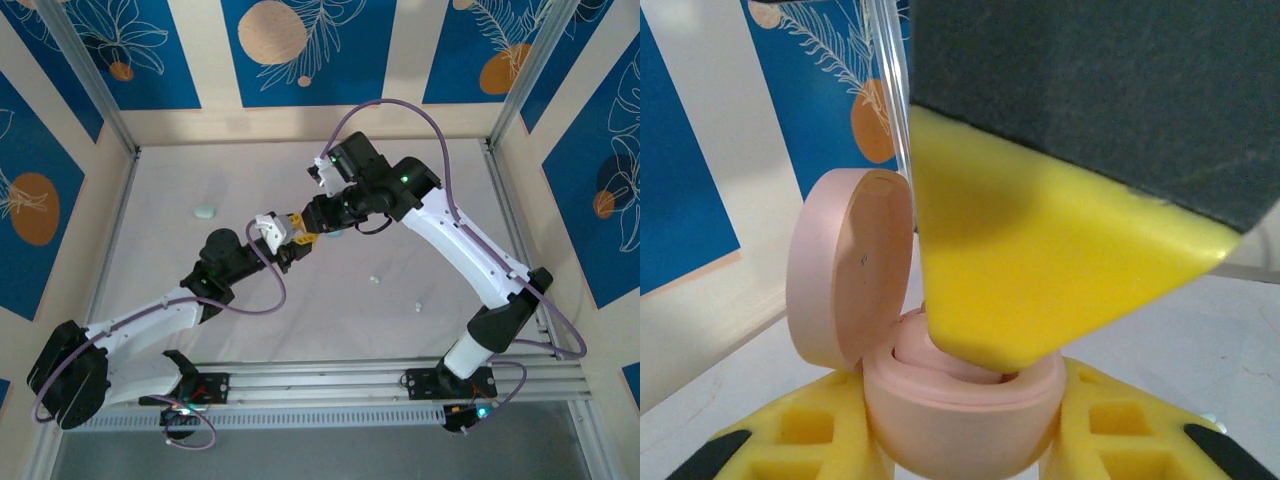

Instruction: Insert wireless bluetooth earbuds into charging case

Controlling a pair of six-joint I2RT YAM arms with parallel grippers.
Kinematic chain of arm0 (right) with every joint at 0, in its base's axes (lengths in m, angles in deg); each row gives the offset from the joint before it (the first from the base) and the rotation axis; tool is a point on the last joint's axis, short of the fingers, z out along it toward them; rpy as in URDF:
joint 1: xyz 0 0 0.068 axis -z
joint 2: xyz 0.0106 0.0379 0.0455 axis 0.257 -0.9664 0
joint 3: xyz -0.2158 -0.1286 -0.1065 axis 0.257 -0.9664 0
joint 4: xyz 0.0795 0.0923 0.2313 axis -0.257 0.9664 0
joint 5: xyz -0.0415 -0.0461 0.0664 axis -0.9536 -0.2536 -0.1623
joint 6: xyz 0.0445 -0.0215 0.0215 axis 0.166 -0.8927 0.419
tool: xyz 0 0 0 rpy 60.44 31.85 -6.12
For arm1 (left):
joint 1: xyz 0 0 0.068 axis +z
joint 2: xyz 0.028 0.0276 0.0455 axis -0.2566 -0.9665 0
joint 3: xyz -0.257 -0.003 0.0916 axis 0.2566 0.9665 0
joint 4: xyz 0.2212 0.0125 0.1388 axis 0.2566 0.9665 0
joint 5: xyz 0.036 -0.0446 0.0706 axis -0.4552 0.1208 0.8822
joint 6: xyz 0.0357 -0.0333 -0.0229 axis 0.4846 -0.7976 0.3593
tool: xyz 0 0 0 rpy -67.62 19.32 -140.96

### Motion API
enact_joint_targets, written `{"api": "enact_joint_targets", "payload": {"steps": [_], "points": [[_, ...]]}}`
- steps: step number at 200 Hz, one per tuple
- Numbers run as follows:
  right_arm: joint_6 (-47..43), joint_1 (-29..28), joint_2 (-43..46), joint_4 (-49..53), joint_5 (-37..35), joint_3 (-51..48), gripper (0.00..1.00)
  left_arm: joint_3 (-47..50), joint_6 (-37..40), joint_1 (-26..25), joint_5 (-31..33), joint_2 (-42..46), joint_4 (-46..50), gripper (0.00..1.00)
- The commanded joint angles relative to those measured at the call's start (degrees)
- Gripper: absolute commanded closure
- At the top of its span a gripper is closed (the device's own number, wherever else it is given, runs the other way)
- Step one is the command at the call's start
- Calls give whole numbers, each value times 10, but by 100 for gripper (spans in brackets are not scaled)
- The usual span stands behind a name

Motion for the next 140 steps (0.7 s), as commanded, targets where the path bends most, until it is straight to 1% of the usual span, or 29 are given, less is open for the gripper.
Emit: {"api": "enact_joint_targets", "payload": {"steps": [1,36,51,79,101,121,140], "points": [[2,-5,-5,14,8,20,69,-24,10,-8,-4,1,-30,68],[1,0,13,1,38,25,64,-21,11,-8,-2,3,-27,68],[-2,5,32,-12,60,18,62,-19,11,-8,-1,5,-27,68],[-1,24,82,-52,80,-16,58,-14,15,-8,2,10,-30,68],[3,51,119,-101,80,-52,56,-13,16,-8,-1,10,-37,68],[27,87,128,-131,67,-68,56,-15,14,-8,-15,9,-41,68],[53,124,112,-148,100,-68,55,-18,12,-10,-35,11,-41,68]]}}
